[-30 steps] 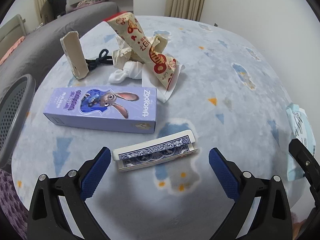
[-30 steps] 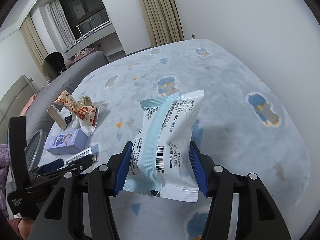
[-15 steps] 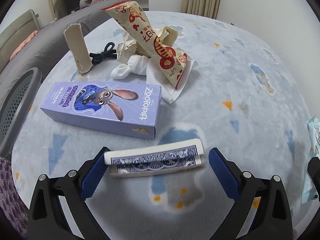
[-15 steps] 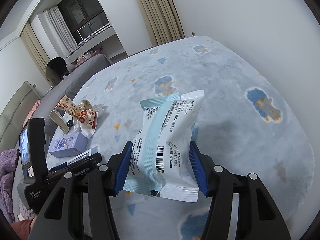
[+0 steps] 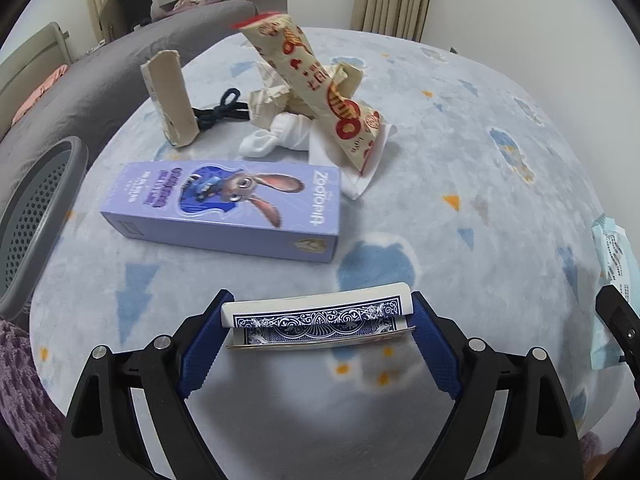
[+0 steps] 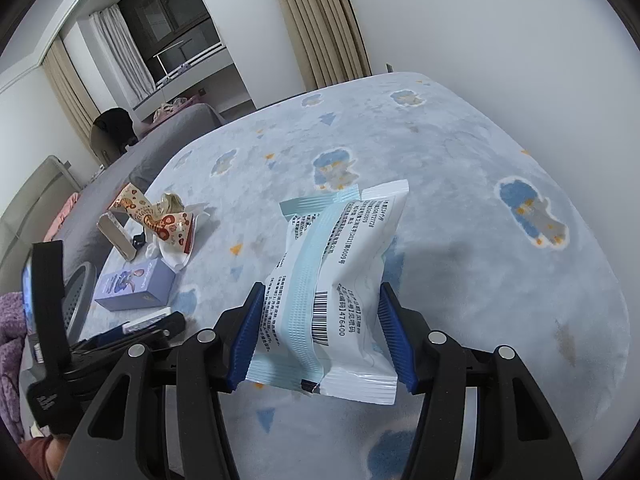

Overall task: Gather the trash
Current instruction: 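Grasp the blue playing card box with the left tool while right holds packet, then carry the card box and wet-wipe packet over the grey basket with both tools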

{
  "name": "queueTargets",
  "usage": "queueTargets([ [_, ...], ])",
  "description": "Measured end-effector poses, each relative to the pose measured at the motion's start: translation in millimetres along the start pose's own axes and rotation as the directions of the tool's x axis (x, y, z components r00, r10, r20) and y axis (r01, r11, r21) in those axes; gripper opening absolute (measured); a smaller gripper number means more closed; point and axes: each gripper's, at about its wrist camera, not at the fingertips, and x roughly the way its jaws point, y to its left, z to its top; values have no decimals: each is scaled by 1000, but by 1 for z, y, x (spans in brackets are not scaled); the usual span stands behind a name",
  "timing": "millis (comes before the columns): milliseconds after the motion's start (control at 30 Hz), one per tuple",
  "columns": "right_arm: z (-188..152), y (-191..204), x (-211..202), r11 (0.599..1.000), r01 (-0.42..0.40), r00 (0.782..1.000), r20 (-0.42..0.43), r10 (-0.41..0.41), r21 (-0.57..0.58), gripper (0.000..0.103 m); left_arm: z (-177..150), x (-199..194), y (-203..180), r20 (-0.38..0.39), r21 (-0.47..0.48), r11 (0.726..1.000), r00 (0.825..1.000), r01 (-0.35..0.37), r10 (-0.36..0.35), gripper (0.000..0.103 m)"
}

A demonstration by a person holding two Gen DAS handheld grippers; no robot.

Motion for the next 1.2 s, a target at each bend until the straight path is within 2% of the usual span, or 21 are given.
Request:
queueTargets([
  [267,-2,36,-10,998,16,1000,8,-15,-60,55,-5,-43,42,97,2,1000,995,7,-7,84],
  [500,-5,91,-17,993,-19,1000,12,21,-116,55,-7,-69,89,171,-14,1000,985,-8,10,84],
  [833,-10,187,4,965,-114,993,-34,109,-236,55,-1,-83,168,202,-72,996,977,-58,72,84],
  [1200,-23,277,32,913,-200,978,-121,168,-356,55,-2,-97,231,235,-123,986,962,-113,139,84],
])
